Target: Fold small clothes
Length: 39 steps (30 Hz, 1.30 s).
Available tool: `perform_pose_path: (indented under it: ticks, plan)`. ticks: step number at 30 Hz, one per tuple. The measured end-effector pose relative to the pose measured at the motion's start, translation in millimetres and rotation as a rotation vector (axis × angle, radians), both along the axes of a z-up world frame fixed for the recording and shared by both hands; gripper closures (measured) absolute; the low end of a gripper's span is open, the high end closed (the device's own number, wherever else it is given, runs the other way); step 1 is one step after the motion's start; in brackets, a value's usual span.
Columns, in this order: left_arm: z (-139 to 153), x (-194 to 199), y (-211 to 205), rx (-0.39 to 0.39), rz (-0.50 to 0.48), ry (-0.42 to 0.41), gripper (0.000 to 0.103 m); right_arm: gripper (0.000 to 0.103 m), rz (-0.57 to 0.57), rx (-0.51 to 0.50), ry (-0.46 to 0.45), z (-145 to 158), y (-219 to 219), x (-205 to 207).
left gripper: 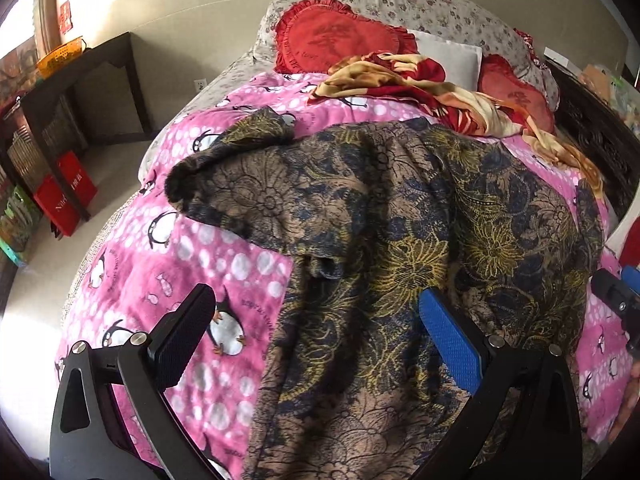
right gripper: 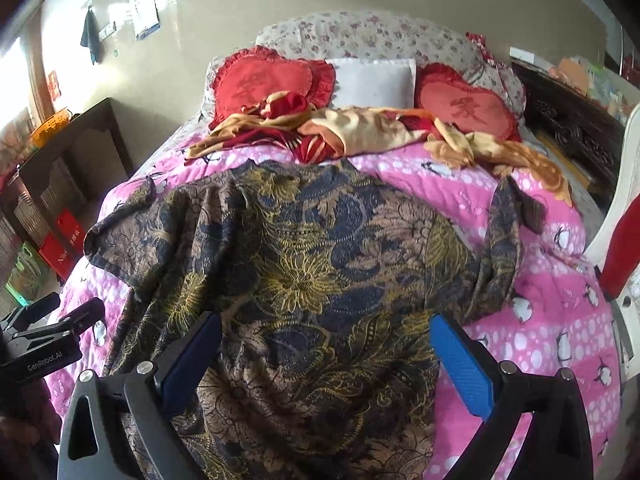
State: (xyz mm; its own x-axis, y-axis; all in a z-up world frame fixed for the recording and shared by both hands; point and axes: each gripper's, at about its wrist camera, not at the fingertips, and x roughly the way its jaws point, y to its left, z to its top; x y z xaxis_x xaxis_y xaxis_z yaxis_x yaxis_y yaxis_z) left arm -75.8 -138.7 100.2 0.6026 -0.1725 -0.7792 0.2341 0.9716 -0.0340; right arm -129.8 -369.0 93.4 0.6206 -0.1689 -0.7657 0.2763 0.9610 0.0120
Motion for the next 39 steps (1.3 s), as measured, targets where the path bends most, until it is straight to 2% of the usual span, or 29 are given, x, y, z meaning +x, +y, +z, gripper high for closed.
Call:
perform_pose_path:
  ticks: [6,9,20,39]
  plan:
    - [1,1,-10,0.021,-0.014,-0.006,0.0,0.0,-0.021,0.015,0.022,-14,-3,4]
    - [2,2,-13,0.033,-0.023,-0.016,0.0,0.0,-0.03,-0.01,0.03,-18,-2,7]
    - [0,5,-21,0.036,-0.041,-0.007,0.0,0.0,-0.044,0.003,0.052,-27,-4,18]
    - [-6,16,-9,0.051,-0.015,-0.01,0.0,0.0,-0.022,0.02,0.061,-36,2,30]
